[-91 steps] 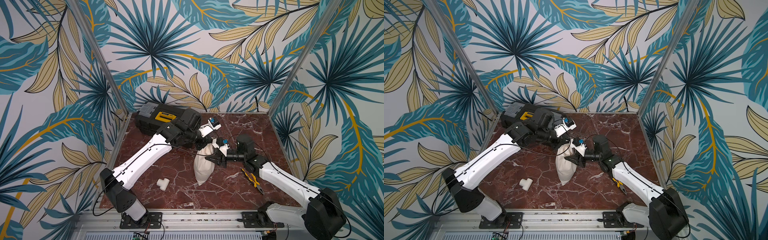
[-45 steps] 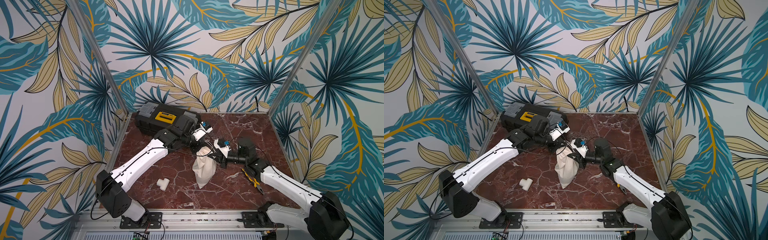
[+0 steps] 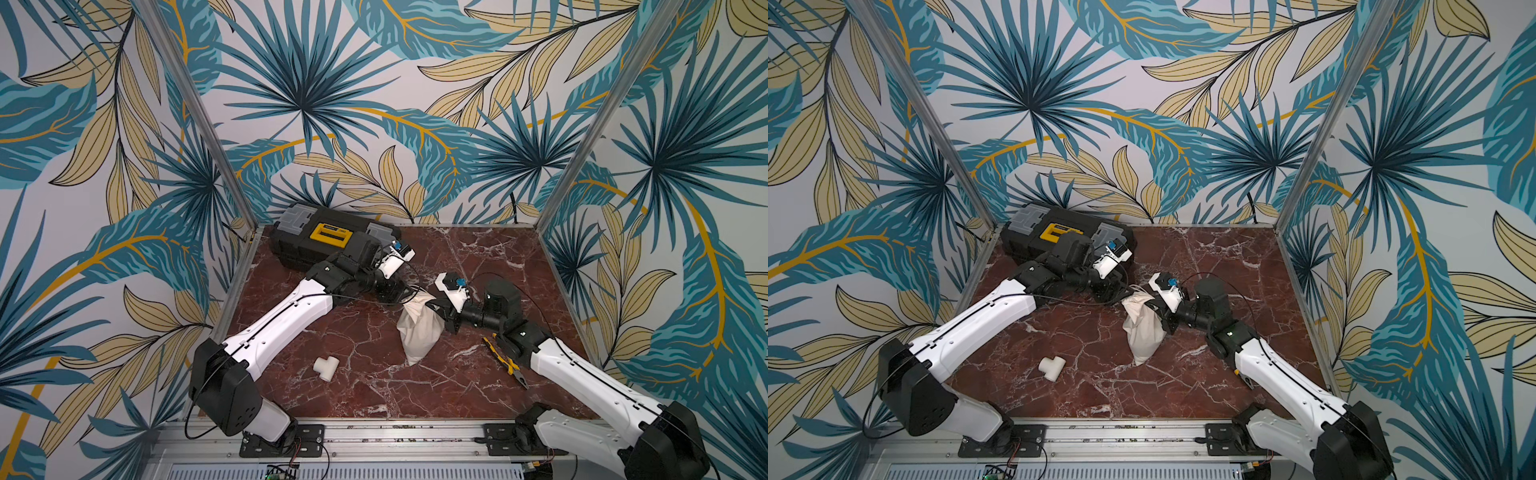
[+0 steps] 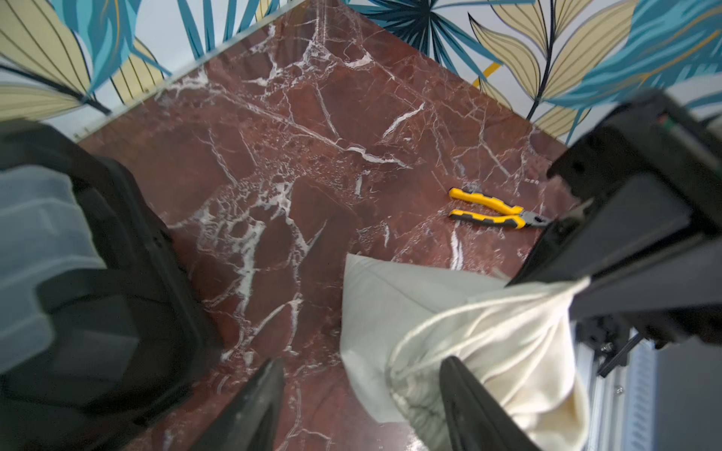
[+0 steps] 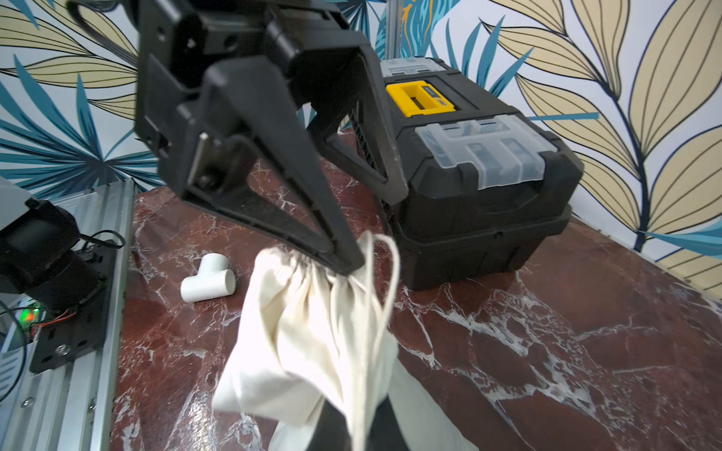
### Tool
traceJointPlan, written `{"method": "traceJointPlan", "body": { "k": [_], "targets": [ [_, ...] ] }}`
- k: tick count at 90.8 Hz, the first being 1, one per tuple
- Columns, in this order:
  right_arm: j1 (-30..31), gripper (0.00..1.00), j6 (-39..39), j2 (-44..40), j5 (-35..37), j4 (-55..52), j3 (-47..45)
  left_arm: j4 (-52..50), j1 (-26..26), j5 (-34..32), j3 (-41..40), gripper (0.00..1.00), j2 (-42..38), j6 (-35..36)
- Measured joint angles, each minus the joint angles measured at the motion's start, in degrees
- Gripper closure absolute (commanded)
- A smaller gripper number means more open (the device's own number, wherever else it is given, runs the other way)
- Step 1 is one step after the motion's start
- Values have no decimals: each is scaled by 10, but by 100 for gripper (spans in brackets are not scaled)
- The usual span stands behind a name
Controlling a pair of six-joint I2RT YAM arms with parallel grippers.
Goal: Close the soil bag
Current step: Pick up the soil bag from the center of the board, then place the soil bag at the center of the board.
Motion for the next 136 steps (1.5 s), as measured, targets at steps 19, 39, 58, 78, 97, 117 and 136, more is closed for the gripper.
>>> {"method": "traceJointPlan", "body": {
  "k": [19, 39, 58, 78, 97, 117, 136],
  "targets": [
    [-1, 100, -9, -3, 60, -32, 31, 30, 15, 21, 1, 0, -37, -31],
    [-4, 100, -9, 4, 139, -55, 96, 95, 45, -22, -2, 0, -120, -84],
    [-13, 100, 14, 46, 220, -56, 180, 107, 57, -88, -21, 0, -171, -103],
    [-46, 100, 66, 117, 280, -77, 285, 81, 59, -134, -52, 0, -174, -135],
    [-96, 100, 110, 171, 315, -86, 368, 71, 61, -166, -101, 0, -197, -178],
    [-125, 100, 133, 246, 364, -93, 453, 62, 61, -187, -116, 0, -232, -198],
    [-152, 100, 166, 308, 395, -111, 505, 55, 61, -207, -141, 0, -257, -209]
  ]
}}
